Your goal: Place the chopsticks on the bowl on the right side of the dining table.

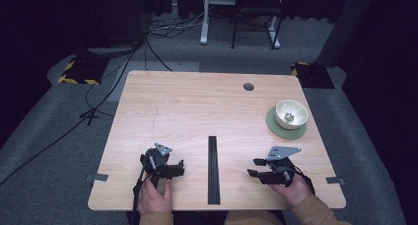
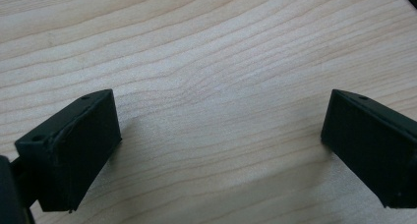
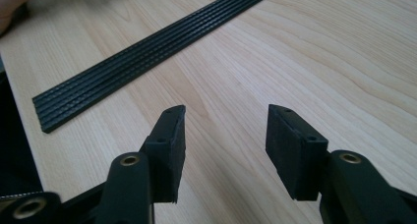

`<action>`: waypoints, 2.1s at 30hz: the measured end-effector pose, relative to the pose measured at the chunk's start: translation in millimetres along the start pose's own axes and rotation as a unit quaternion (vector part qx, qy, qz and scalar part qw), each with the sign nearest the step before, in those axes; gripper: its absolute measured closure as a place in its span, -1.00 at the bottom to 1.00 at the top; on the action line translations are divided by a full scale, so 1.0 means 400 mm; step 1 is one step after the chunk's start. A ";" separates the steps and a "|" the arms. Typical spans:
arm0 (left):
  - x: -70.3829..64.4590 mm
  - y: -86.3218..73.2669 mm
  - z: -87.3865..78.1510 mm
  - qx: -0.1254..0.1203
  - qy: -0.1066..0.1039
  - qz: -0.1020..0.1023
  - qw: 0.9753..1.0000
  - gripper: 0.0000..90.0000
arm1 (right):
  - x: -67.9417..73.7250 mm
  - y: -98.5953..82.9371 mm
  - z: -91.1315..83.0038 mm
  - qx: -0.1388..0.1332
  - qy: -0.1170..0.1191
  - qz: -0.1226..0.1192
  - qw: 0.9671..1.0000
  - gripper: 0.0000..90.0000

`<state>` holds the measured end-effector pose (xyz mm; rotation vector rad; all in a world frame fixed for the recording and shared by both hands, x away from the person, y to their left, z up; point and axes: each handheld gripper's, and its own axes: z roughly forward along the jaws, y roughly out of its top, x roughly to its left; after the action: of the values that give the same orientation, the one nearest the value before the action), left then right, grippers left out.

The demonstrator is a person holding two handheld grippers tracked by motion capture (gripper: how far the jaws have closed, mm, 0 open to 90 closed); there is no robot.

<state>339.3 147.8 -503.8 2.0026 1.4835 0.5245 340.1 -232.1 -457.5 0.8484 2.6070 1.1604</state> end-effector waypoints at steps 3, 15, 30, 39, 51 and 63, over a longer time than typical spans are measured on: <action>0.000 0.000 0.000 0.000 -0.001 0.000 1.000 -0.97 | 0.004 0.018 0.004 0.003 0.005 -0.005 1.000 0.11; -0.001 0.001 0.002 0.000 0.000 -0.001 1.000 -0.98 | 0.016 0.073 0.022 -0.002 0.012 -0.007 1.000 0.10; -0.001 0.001 0.002 0.000 0.001 0.000 1.000 -0.99 | 0.063 0.132 0.116 0.010 0.030 0.001 1.000 0.10; -0.001 0.001 0.002 0.000 0.001 -0.001 1.000 -0.99 | 0.084 0.142 0.172 0.011 -0.001 -0.003 1.000 0.03; -0.001 0.001 0.002 0.000 0.001 0.000 1.000 -0.98 | 0.110 0.114 0.213 0.011 -0.014 -0.007 1.000 0.01; -0.002 0.001 0.002 0.000 0.000 -0.002 1.000 -0.99 | 0.112 0.104 0.228 0.025 -0.016 -0.007 1.000 0.02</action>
<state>339.9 147.0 -504.1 2.0003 1.4871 0.5236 354.2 -127.0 -486.3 0.8499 2.6209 1.0739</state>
